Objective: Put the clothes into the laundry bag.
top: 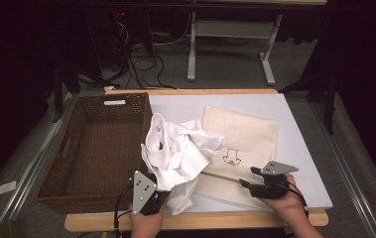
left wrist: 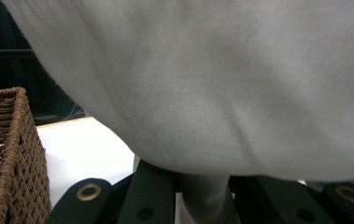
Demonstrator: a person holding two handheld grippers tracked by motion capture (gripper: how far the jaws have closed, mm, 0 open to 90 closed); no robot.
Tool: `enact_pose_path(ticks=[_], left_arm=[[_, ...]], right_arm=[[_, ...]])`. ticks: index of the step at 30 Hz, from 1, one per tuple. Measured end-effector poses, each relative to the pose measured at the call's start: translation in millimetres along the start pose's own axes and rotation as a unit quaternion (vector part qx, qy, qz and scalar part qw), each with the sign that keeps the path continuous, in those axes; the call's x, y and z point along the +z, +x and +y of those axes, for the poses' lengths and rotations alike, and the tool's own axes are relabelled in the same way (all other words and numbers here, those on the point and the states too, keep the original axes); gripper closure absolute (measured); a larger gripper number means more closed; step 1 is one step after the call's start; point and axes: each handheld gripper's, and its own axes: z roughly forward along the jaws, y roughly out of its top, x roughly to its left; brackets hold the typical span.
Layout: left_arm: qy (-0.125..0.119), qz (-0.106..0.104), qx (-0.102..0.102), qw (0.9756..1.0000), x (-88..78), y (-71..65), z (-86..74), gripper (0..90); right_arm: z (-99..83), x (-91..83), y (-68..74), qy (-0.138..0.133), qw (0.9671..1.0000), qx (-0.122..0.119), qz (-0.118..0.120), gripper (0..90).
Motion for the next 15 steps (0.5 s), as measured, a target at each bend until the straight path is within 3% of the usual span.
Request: enact_pose_path(ticks=[3, 10, 12, 15], left_arm=[[0.001, 0.0, 0.0, 1.0, -0.1, -0.6, -0.6, 80.8], [0.003, -0.003, 0.004, 1.0, 0.0, -2.1, -1.8, 80.8], [0.001, -0.003, 0.004, 1.0, -0.1, -2.3, -1.5, 80.8], [0.001, -0.003, 0.003, 1.0, -0.5, -2.2, -1.4, 80.8]], right_arm=[[-0.4, 4.9, 1.2, 0.012, 0.9999, -0.009, 0.003, 40.7], [0.0, 9.1, -0.5, 0.018, 0.9998, -0.003, 0.009, 54.2], [0.2, 9.2, 0.9, 0.018, 0.9998, -0.009, 0.006, 62.8], [0.3, 11.0, 1.5, 0.024, 0.9995, -0.017, 0.008, 68.8]])
